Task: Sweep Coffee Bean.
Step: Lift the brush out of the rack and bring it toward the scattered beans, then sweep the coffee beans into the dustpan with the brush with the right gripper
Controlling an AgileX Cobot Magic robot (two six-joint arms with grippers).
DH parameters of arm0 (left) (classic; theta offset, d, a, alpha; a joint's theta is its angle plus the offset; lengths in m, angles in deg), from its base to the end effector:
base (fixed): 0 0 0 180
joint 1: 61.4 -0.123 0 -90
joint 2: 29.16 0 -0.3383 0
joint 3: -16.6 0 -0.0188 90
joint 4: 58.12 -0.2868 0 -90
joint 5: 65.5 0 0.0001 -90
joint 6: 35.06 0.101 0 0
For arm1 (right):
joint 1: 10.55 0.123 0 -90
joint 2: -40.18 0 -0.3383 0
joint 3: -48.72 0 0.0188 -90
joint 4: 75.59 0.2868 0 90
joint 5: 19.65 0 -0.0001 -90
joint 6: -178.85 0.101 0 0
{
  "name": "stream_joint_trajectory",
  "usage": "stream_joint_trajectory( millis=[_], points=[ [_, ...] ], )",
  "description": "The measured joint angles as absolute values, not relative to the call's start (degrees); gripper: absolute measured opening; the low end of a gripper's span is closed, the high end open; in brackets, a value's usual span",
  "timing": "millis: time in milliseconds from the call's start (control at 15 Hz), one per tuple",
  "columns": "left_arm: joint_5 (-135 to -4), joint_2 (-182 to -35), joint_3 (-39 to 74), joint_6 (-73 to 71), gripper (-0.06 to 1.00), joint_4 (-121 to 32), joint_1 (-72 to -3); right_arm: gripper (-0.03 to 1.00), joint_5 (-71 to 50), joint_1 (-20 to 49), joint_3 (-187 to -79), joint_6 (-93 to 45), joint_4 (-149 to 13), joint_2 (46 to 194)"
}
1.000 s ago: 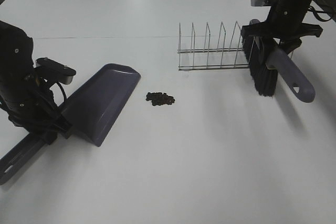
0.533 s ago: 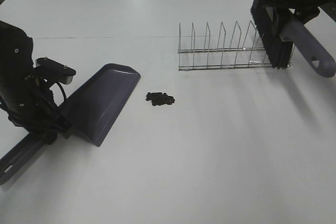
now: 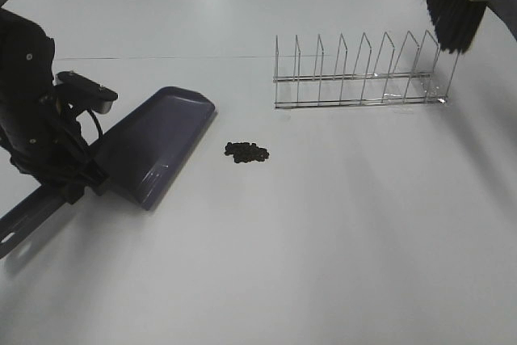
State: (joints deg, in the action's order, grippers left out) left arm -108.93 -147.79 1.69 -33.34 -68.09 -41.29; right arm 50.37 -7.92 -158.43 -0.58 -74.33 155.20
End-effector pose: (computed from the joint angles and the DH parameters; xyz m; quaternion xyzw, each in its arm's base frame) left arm 0.3693 -0.1224 0.1359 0.2490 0.9662 0.0564 0.0358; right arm 0.4663 0.0235 0.3654 -0.0159 0.9813 0.0162 0.1914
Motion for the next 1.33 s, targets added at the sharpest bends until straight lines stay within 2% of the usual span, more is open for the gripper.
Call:
stream_joint_trajectory(
  millis=[267, 467, 600, 800, 867, 1333],
  points=[
    [-113.1, -147.9, 8.8, -33.3, 0.33, -69.9, -41.1, 0.31, 51.2, -7.9, -140.5, -0.6, -75.1, 149.4],
    [-118.2, -150.7, 12.6, -33.8, 0.33, -73.5, -39.7, 0.31, 51.2, -7.5, -136.0, 1.7, -78.2, 151.5],
    [-120.3, -153.2, 14.6, -34.3, 0.33, -73.7, -39.1, 0.31, 51.2, -5.2, -135.9, 3.8, -81.6, 153.1],
    [-124.2, -157.9, 20.1, -35.1, 0.33, -75.4, -36.6, 0.31, 51.1, 3.8, -136.0, 6.2, -88.9, 158.2],
    [-125.3, -160.2, 22.7, -35.1, 0.33, -75.5, -34.8, 0.31, 51.1, 8.1, -138.9, 7.0, -89.9, 163.0],
    [-126.9, -161.9, 23.1, -35.1, 0.33, -75.0, -33.3, 0.31, 50.8, 19.2, -153.2, 7.2, -90.3, 176.4]
  ],
)
